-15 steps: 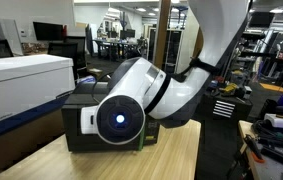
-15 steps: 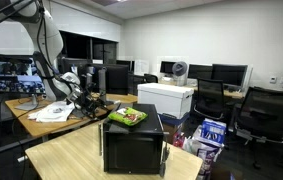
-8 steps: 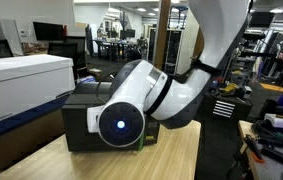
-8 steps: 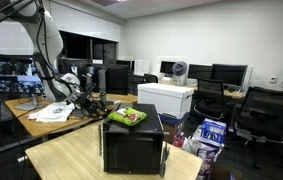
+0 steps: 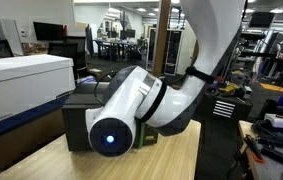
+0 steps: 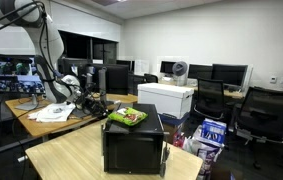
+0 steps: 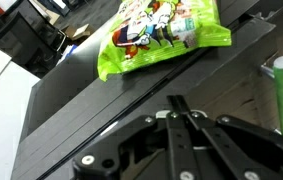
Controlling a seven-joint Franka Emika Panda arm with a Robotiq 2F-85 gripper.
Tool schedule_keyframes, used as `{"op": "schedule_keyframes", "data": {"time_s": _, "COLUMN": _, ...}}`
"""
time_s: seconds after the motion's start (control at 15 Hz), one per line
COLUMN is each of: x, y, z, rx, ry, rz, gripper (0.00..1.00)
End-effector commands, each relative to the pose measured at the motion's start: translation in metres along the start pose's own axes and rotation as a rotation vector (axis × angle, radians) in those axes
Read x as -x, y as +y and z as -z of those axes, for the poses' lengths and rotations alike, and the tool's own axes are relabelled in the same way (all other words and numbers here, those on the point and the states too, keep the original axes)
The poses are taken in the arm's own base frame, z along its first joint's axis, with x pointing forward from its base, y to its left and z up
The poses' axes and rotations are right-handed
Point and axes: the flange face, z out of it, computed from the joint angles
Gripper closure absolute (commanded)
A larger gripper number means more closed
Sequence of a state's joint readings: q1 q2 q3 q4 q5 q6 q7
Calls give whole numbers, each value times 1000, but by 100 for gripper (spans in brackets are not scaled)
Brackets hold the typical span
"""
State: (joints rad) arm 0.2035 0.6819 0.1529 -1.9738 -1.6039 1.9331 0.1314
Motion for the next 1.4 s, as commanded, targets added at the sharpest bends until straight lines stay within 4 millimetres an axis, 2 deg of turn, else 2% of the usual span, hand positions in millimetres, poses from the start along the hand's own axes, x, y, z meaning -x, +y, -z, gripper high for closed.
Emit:
{"op": "schedule_keyframes", "data": {"time_s": 0.0, "x": 4, "y": -2, "z": -20, "rx": -16, "ry": -63, "rz": 21, "gripper": 100}}
{"op": "schedule_keyframes", "data": {"time_s": 0.27, "x": 3, "y": -3, "z": -25, "rx": -9, "ry": -81, "rz": 20, "gripper": 100}}
{"op": "schedule_keyframes", "data": {"time_s": 0.53, "x": 6, "y": 0, "z": -48, "rx": -22, "ry": -110, "rz": 5, "gripper": 100}}
{"op": "schedule_keyframes", "data": {"time_s": 0.6, "x": 7, "y": 2, "z": -44, "rx": -27, "ry": -114, "rz": 13, "gripper": 100}}
{"op": "schedule_keyframes", "data": {"time_s": 0.8, "x": -3, "y": -5, "z": -7, "rx": -49, "ry": -66, "rz": 23, "gripper": 100}}
{"op": "schedule_keyframes", "data": {"time_s": 1.07, "x": -8, "y": -10, "z": 12, "rx": -51, "ry": -35, "rz": 58, "gripper": 100}}
{"op": "schedule_keyframes", "data": {"time_s": 1.33, "x": -15, "y": -14, "z": 23, "rx": -90, "ry": -21, "rz": 110, "gripper": 100}}
